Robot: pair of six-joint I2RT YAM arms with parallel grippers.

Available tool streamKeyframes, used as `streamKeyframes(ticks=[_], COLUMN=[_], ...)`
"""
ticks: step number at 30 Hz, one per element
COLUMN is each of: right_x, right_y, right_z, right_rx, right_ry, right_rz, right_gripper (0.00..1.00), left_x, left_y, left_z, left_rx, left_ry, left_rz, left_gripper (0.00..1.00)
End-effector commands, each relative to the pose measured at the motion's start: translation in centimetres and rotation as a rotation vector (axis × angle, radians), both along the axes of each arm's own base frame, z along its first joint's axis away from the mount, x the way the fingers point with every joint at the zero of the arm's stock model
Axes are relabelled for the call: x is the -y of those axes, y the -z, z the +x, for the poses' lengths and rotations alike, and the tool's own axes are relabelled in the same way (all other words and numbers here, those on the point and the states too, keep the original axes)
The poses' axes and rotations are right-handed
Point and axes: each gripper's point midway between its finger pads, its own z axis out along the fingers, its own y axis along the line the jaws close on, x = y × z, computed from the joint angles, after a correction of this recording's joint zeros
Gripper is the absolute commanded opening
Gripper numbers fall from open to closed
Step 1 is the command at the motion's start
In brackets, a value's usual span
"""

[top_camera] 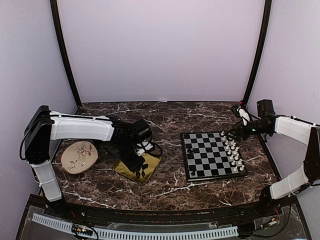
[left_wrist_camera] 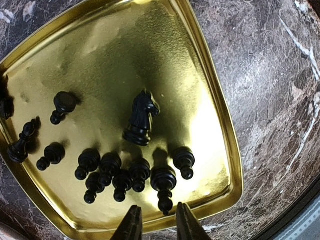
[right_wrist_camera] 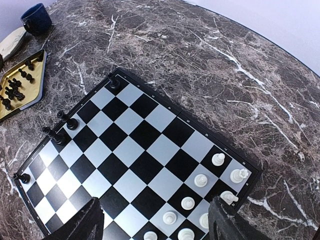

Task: Set up the chess pieces on the board
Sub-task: Pick up the bishop from the storage box.

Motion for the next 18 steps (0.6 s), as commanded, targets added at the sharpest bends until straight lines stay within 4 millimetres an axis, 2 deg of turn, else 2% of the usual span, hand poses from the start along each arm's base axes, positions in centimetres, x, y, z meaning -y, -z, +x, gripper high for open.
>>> streamKeyframes(ticks=[1,9,18], right_x=[-0.1,0.0,0.0], right_y=[-0.6,-0.6,-0.6], right_z=[0.7,0.7,0.7], right_rx=[0.026,0.025,0.026], right_ry=[-0.007,-0.005,-0.003], right_rz=[-0.013,-0.016,-0.017], right_gripper=[0.72,0.72,0.72], left_x=[-0.4,-0.2,0.1], left_y=[0.8,1.8,1.6], left_z=[-0.9,-0.9,-0.5], left_rx=[-0.045,-0.058,-0.052], left_ry=[0.019,0.024,0.025], left_rz=[0.014,0.025,0.023], left_gripper=[0.25,0.20,0.10])
